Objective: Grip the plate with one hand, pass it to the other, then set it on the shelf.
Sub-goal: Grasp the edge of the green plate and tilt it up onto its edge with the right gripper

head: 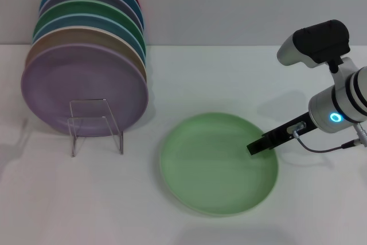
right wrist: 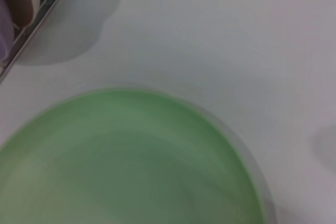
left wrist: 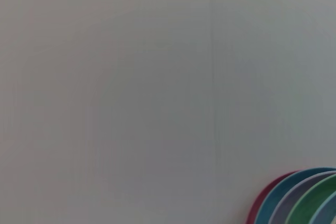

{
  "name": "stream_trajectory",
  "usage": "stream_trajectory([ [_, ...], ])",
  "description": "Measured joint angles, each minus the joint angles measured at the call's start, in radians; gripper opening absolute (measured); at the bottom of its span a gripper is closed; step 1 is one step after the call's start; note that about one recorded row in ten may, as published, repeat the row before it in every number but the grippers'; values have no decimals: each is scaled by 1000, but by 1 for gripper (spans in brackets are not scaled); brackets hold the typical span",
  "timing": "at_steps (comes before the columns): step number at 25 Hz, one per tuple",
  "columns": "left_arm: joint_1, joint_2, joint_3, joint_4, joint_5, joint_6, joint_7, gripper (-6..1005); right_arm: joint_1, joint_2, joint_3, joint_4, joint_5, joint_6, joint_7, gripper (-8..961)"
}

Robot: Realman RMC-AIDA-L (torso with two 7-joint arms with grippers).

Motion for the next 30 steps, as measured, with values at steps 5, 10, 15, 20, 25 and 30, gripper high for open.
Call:
stream_trajectory([
  [5,0,0,0,-1,0,0,0,827,1,0,-1,4,-1,2,-4,663],
  [10,-1,0,0,-2,0,0,0,827,5,0,-11,-8,-1,-3,-7,557],
  [15,-3,0,0,-3,0,0,0,826,11,0,-13,-19,0,-6,-7,269],
  [20,-4,2,0,-6,0,0,0,826,11,0,-14,-7,2,2,-7,91],
  [25,-4,2,0,-7,0,0,0,826,7,0,-15,3,4,-4,-7,40],
  [30,-4,2,0,-8,0,2,0,826,-21,3,-7,58,13,-7,-23,28],
])
